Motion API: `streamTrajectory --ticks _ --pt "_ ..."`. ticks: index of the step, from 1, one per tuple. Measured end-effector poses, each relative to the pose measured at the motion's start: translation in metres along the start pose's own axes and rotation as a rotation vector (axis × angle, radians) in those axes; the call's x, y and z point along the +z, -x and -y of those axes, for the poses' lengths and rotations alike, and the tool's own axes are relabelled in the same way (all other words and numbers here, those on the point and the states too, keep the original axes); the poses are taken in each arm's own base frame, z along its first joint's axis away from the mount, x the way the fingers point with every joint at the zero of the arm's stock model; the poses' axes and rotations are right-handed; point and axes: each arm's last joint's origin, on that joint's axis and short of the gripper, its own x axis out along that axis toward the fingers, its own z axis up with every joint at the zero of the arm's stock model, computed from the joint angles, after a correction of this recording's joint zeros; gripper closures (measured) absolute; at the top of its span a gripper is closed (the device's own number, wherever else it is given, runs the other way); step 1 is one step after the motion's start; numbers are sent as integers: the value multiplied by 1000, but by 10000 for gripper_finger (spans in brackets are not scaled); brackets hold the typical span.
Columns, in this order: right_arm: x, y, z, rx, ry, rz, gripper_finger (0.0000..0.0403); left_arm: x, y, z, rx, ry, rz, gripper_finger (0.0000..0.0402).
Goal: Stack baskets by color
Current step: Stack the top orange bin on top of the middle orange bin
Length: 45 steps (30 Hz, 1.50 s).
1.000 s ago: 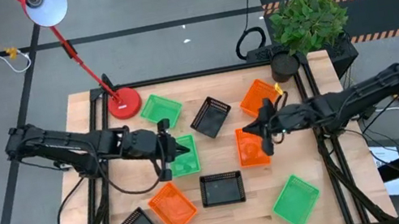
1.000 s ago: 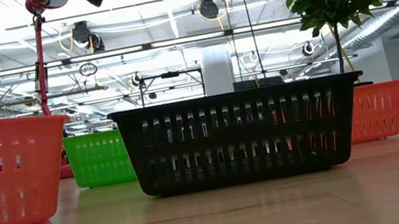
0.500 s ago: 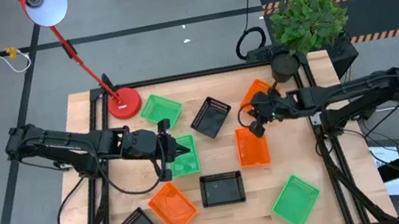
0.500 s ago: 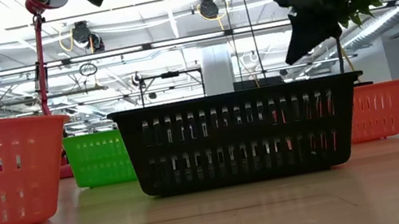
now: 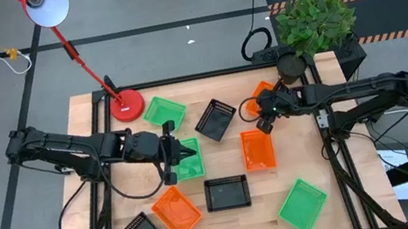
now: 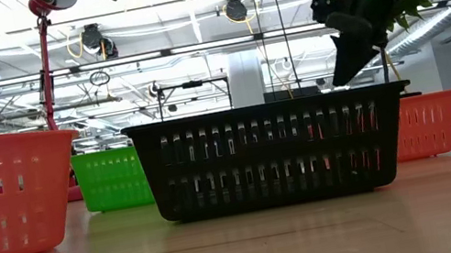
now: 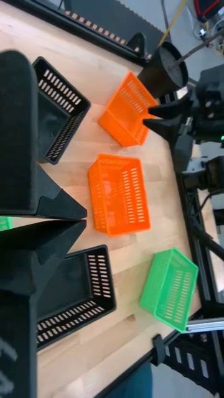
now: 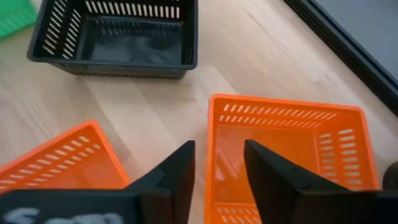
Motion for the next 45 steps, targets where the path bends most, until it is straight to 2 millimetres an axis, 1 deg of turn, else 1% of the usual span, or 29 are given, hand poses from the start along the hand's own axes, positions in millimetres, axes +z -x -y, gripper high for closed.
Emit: streamTrajectory --ticks 6,12,24,28,35,40,45 --pt "1 -5 4 4 -38 -23 229 1 0 0 1 3 8 385" --pt "1 -18 5 46 -33 -90 214 1 0 0 1 -1 6 385" --pt "-3 -43 -1 20 -11 -172 219 0 0 0 0 -6 1 385" --pt "-4 -47 -2 16 21 -189 219 -1 0 0 -1 -6 -6 385" --pt "-5 -47 -2 12 55 -196 221 0 0 0 -1 -3 -5 385" --pt "-7 -54 1 -5 72 -229 239 0 0 0 0 -2 -3 385" --pt "-8 -61 4 -22 65 -256 282 0 0 0 -1 18 -2 385"
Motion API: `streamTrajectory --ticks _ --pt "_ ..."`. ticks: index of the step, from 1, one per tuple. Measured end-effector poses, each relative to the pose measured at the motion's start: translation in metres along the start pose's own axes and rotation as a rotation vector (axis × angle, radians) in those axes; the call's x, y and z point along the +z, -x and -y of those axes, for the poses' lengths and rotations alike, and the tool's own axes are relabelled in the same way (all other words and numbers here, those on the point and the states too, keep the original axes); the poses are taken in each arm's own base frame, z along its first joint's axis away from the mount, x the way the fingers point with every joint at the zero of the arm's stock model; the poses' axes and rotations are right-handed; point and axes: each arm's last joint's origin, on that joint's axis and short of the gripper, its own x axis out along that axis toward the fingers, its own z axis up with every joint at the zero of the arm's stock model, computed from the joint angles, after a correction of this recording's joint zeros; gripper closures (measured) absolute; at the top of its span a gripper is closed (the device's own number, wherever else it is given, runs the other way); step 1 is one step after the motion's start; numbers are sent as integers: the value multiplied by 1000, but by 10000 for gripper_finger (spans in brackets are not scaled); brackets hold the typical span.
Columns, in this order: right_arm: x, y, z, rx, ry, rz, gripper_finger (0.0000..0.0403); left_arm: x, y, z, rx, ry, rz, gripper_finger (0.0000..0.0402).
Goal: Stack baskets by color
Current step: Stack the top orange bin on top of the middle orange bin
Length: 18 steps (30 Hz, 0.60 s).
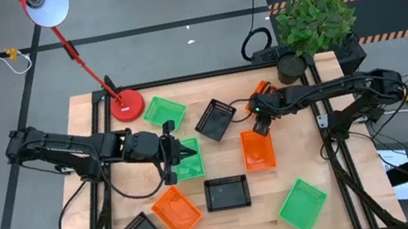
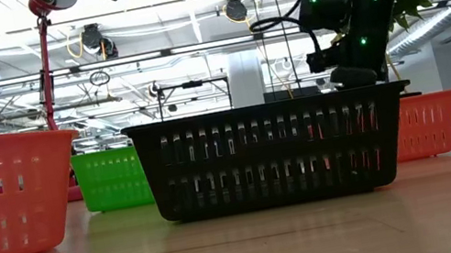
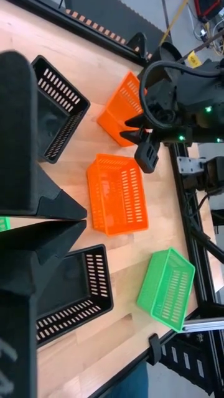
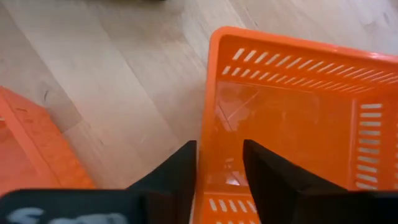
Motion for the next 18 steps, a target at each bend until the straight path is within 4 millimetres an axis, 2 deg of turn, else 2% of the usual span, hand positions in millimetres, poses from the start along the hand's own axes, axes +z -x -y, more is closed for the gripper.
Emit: streamTrajectory --ticks 8,13,18 --pt "-3 3 2 -6 0 -29 390 0 0 0 -1 2 0 385" --pt "-4 16 3 9 -26 14 384 0 0 0 0 2 -1 385" --pt "-7 39 1 45 10 106 396 0 0 0 0 3 4 385"
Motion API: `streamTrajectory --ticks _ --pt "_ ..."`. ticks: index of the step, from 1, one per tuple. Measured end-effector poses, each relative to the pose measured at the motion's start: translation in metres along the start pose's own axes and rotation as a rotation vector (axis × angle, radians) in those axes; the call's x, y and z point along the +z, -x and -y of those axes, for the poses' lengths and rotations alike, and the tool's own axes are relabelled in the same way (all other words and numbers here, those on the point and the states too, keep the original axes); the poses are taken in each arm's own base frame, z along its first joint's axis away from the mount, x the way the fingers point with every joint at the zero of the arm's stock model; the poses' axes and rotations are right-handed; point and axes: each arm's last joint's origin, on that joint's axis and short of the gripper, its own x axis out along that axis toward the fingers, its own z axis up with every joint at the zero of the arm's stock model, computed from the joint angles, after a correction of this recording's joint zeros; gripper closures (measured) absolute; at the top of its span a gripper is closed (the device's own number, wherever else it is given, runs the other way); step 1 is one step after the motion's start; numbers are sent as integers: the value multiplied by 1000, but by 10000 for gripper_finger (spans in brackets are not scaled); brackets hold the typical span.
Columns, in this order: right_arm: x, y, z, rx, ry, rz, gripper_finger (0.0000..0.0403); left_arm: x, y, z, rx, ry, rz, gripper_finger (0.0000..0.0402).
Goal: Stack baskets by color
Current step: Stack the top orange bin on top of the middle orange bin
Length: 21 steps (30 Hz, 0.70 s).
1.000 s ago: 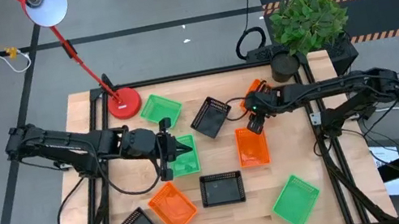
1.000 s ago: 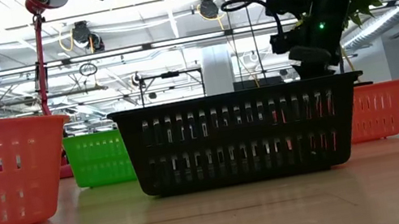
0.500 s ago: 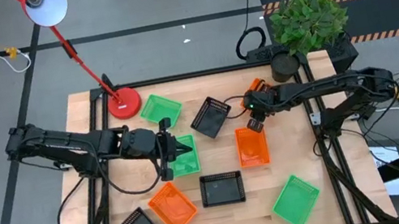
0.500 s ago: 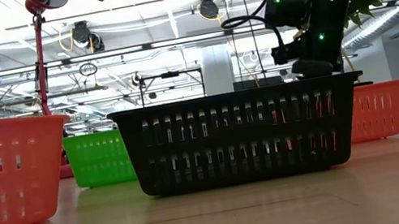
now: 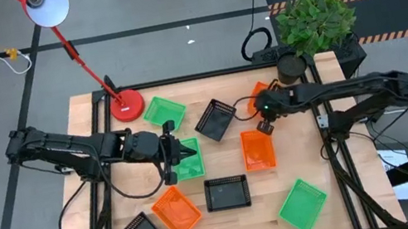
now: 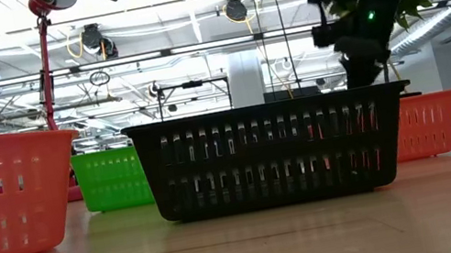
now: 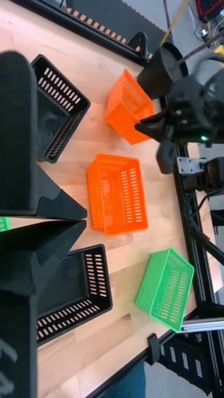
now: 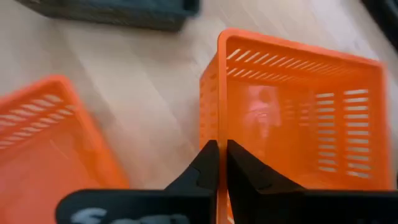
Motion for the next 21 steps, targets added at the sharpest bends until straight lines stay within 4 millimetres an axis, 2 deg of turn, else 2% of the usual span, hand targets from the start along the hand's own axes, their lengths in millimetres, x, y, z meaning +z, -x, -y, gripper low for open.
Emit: streamTrajectory --ticks 9,16,21 --pt "0 44 -15 -31 68 122 398 0 0 0 0 0 3 385" --pt "9 78 -44 56 161 224 399 0 0 0 1 -6 3 385" --pt "8 101 -65 102 235 300 399 0 0 0 0 -7 3 385"
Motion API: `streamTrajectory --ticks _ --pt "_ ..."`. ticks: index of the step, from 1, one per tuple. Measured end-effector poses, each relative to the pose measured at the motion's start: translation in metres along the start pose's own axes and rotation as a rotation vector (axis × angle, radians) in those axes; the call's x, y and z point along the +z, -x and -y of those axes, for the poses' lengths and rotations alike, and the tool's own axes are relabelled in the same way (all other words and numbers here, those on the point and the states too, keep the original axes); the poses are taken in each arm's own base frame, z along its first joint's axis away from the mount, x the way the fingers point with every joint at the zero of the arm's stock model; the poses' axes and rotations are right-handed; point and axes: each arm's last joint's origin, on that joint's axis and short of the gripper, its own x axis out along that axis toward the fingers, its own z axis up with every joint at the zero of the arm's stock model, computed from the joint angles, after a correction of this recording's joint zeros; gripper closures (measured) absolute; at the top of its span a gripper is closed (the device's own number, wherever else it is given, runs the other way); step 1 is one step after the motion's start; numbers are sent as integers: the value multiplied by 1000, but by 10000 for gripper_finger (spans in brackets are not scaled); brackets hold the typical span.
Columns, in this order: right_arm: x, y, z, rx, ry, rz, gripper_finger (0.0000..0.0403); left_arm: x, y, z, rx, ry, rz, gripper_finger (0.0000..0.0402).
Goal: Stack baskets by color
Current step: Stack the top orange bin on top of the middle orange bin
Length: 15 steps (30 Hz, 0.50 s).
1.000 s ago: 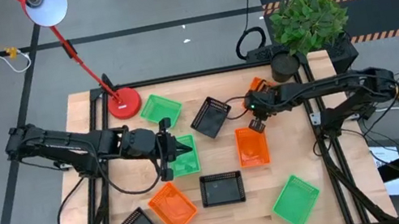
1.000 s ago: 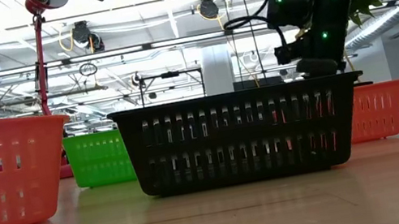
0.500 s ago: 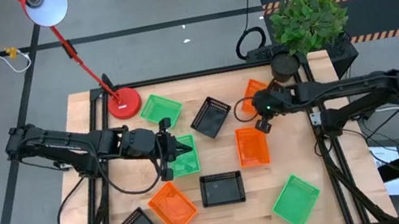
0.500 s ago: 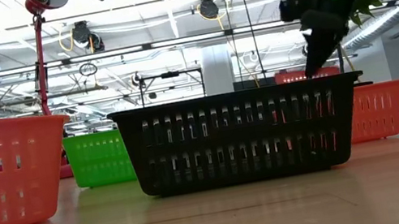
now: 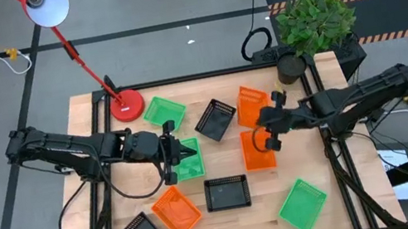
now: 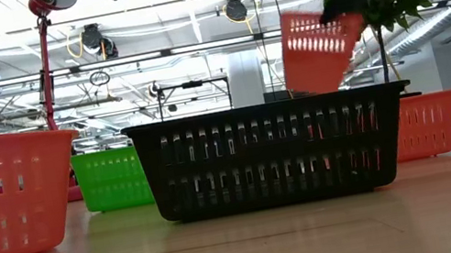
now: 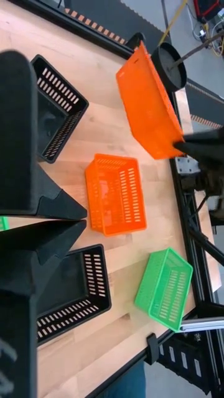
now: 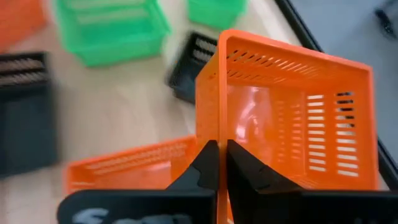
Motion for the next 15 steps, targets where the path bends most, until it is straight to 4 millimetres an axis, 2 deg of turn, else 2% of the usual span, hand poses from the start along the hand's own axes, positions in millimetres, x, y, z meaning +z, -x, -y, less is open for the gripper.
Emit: streamTrajectory --ticks 8,15 --pt "11 31 -32 95 95 91 399 0 0 0 0 -3 0 385" --pt "22 42 -61 125 174 75 399 0 0 0 0 -10 0 385"
